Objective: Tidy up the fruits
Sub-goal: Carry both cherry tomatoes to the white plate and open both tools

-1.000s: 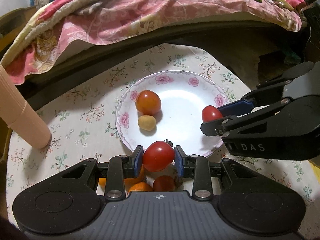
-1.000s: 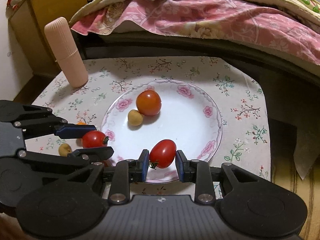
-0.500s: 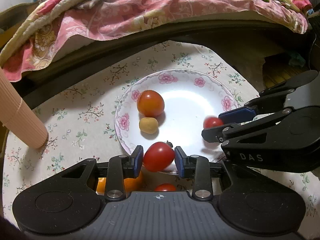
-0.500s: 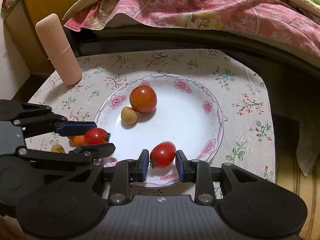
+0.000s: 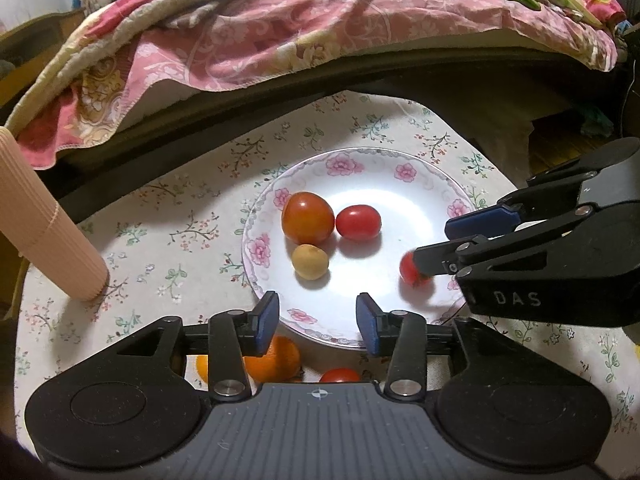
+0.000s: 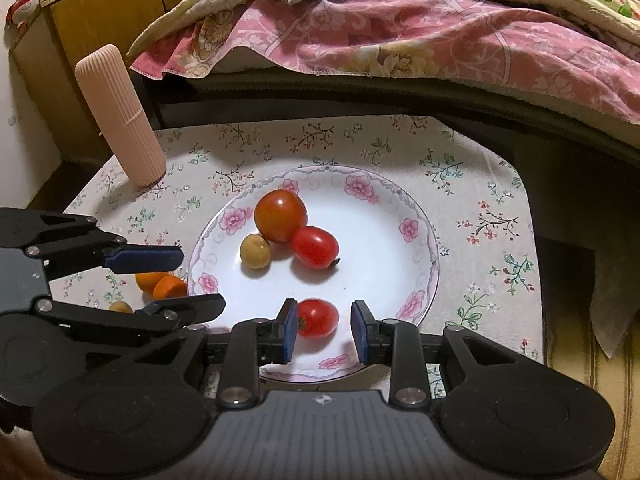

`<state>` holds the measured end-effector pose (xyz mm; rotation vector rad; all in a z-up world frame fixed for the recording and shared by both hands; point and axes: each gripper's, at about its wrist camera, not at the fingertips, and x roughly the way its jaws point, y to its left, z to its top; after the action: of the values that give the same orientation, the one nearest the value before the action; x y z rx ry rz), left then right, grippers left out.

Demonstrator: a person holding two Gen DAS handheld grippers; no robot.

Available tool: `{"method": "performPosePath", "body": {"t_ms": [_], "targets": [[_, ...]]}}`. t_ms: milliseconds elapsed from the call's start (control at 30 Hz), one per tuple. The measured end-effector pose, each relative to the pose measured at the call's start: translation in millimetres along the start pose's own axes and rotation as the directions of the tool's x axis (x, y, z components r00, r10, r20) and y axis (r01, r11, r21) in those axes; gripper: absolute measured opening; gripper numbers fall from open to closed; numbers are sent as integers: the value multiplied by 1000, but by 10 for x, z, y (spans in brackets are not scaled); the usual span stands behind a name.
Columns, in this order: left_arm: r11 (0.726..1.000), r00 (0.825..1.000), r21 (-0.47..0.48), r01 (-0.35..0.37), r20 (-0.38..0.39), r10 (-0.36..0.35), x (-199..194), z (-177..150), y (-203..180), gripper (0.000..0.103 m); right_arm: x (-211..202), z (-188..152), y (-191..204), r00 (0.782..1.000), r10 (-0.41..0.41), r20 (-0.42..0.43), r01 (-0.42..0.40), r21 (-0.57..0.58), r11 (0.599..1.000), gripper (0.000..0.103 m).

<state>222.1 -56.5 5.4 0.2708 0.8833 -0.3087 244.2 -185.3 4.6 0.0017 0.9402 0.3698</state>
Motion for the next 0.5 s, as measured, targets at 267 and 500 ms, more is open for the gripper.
{"method": "performPosePath", "body": {"t_ms": [267, 500], "targets": [[1000, 1000, -1, -13, 6, 13, -95, -47, 69, 59, -52, -6, 43, 1000, 10, 12, -10, -4, 1000, 32], [1000, 1000, 5, -24, 11, 24, -209, -120, 141, 62, -112, -17, 174, 999, 49, 16, -49, -27, 998, 32]]}}
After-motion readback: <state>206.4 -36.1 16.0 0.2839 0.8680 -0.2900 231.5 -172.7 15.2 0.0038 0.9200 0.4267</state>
